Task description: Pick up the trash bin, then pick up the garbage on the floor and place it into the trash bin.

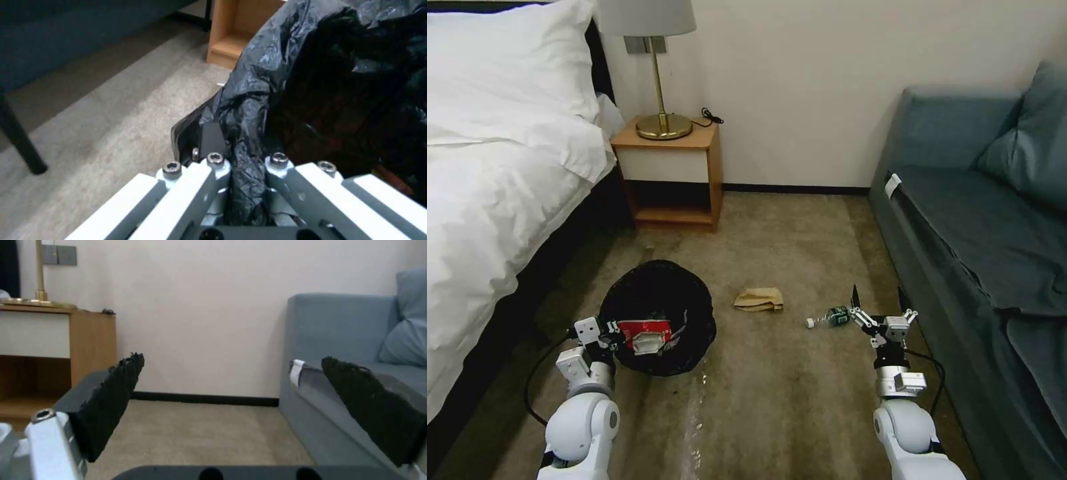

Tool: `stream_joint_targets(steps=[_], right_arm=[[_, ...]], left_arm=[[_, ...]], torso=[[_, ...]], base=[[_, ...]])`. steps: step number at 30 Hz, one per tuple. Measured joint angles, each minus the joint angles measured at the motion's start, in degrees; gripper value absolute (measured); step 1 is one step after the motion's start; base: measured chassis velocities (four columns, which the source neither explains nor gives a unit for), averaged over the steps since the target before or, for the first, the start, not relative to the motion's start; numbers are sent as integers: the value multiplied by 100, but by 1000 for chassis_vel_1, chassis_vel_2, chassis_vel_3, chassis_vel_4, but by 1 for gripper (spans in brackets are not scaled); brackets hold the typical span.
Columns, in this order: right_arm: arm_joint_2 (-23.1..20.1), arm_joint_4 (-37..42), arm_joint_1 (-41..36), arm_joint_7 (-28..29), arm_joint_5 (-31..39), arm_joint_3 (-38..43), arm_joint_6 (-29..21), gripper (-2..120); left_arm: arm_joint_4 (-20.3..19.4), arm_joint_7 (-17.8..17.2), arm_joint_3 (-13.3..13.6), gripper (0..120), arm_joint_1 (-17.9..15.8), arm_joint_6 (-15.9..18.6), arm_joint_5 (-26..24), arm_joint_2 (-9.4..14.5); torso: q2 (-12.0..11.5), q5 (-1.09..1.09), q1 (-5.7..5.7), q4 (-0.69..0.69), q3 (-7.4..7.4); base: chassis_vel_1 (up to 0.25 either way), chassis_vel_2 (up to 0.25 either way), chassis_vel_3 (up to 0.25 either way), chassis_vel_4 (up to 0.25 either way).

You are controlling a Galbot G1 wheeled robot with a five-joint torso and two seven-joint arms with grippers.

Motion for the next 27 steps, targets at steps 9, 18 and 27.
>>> stream_joint_targets(steps=[9,18,27], right_arm=[[3,-40,66,-3,-140,1,70,100],[-33,-31,176,168,-208,-99,101,100],[-211,121,520,679,-381,-474,-341,100]], left_arm=[[16,1,20,2,0,-5,-2,6],[-13,-3,32,2,30,-5,0,18],[-16,-4,15,2,49,5,-14,53]], torso=[[0,0,0,-1,1],[0,1,0,0,0],[0,0,0,0,0]], base=[[-114,127,126,-116],[-25,16,22,-21],[0,0,0,0]])
